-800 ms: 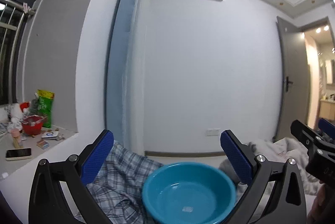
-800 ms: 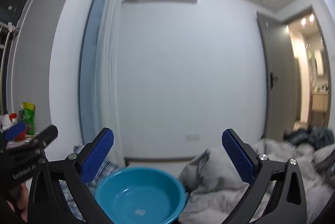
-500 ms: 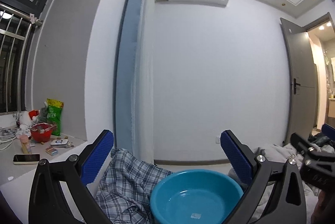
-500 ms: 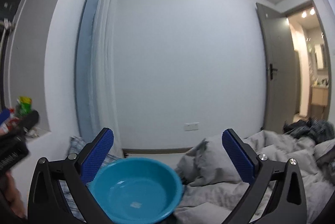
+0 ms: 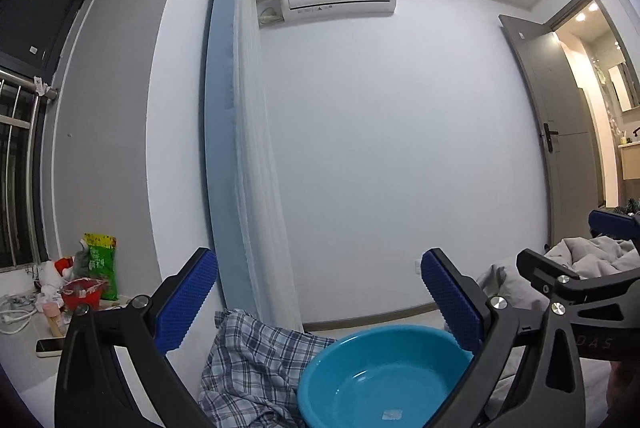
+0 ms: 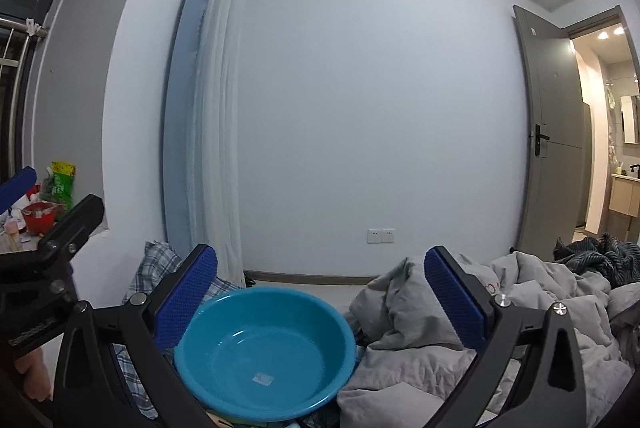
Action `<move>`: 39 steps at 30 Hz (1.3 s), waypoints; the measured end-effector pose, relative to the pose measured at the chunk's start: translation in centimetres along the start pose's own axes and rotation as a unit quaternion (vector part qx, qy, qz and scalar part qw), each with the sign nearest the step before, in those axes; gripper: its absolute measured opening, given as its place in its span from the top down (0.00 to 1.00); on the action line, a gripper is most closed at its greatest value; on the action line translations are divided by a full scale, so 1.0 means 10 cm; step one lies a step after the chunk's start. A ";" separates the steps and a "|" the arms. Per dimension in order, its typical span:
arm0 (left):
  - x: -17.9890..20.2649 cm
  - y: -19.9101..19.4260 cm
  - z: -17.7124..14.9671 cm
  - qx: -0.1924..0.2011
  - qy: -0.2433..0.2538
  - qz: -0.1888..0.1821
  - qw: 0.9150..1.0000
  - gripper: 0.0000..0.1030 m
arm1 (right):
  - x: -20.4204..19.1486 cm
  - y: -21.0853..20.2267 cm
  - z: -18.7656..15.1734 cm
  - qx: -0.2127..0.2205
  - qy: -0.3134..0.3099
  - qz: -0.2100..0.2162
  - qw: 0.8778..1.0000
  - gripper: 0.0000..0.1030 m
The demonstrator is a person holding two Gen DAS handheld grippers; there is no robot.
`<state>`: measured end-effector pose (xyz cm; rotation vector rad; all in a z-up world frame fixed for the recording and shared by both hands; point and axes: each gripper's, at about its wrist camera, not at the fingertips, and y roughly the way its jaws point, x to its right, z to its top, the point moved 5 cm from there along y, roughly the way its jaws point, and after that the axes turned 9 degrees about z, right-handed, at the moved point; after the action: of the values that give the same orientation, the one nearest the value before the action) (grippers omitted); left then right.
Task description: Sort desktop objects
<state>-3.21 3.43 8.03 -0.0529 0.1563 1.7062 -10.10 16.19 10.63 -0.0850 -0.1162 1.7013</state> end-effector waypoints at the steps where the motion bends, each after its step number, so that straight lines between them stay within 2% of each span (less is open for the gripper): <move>1: -0.01 0.00 0.00 0.000 -0.001 0.002 1.000 0.00 | -0.04 0.01 -0.01 -0.002 0.000 -0.001 1.000 0.00; 11: -0.13 0.09 -0.03 -0.019 -0.020 0.001 1.000 0.00 | -0.04 0.00 0.04 -0.005 -0.012 -0.023 1.000 0.00; 15: -0.17 0.08 0.00 -0.016 -0.036 -0.014 0.999 0.00 | -0.04 0.01 0.03 -0.009 -0.014 -0.021 1.000 0.00; 21: -0.17 0.08 0.01 -0.019 -0.041 -0.013 0.999 0.00 | -0.01 0.01 0.02 -0.009 0.000 -0.016 1.000 0.00; 26: -0.17 0.06 0.02 -0.017 -0.050 -0.014 0.999 0.00 | 0.03 0.10 -0.03 -0.033 0.017 -0.013 0.999 0.00; 31: -0.17 0.03 0.02 -0.011 -0.044 -0.005 0.999 0.00 | 0.07 0.09 -0.05 -0.032 0.034 -0.008 0.999 0.00; 36: -0.14 0.00 0.01 -0.009 -0.038 -0.012 0.999 0.00 | 0.08 0.09 -0.04 -0.037 0.023 -0.028 0.999 0.00; 39: -0.12 -0.02 0.02 -0.005 -0.030 -0.002 1.000 0.00 | 0.08 0.08 -0.04 -0.035 0.019 -0.038 0.999 0.00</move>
<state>-2.82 2.26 8.39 -0.0092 0.1024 1.7024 -10.99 16.92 10.15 -0.1630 -0.1488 1.6200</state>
